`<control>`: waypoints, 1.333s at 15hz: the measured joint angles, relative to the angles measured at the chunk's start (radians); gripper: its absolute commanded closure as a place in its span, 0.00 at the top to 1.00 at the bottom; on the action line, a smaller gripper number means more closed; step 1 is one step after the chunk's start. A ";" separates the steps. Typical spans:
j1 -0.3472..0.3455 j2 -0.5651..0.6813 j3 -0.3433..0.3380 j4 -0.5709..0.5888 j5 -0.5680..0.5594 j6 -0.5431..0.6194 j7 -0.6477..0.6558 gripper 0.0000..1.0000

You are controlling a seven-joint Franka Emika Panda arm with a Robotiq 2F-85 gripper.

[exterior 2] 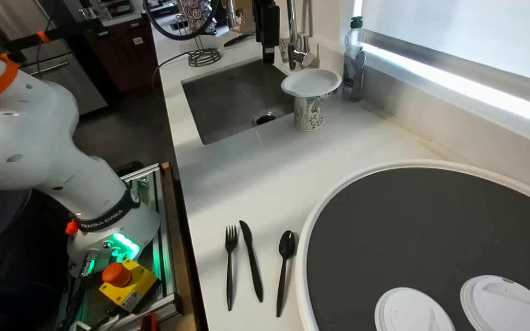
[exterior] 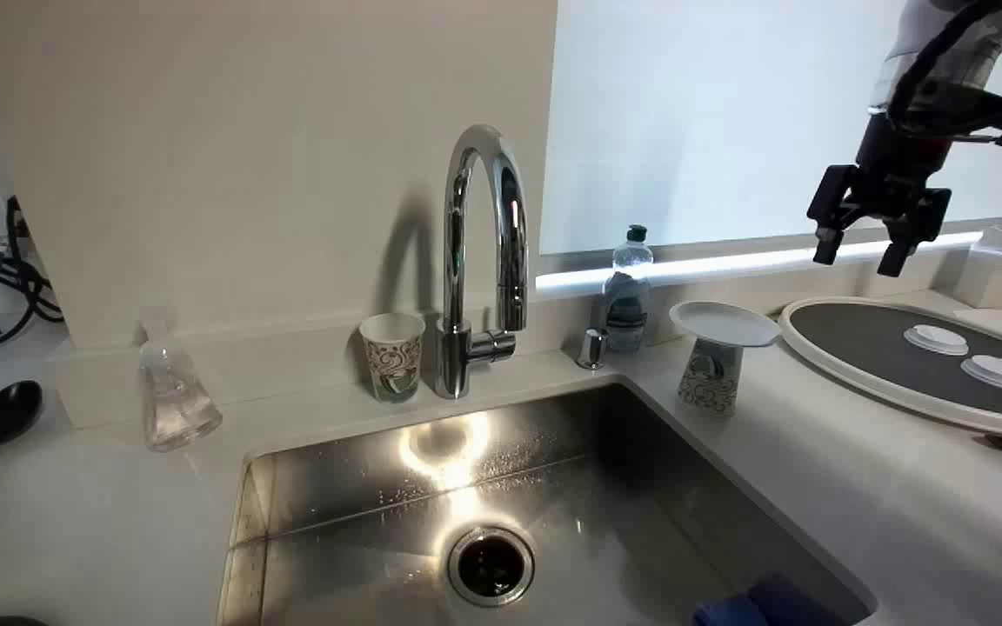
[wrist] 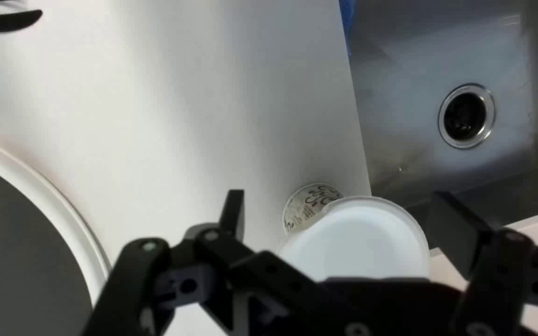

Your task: Move the tap to the left and put the cup on top of the other cup

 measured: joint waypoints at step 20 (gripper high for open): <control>0.123 -0.123 0.112 0.093 0.041 -0.041 -0.179 1.00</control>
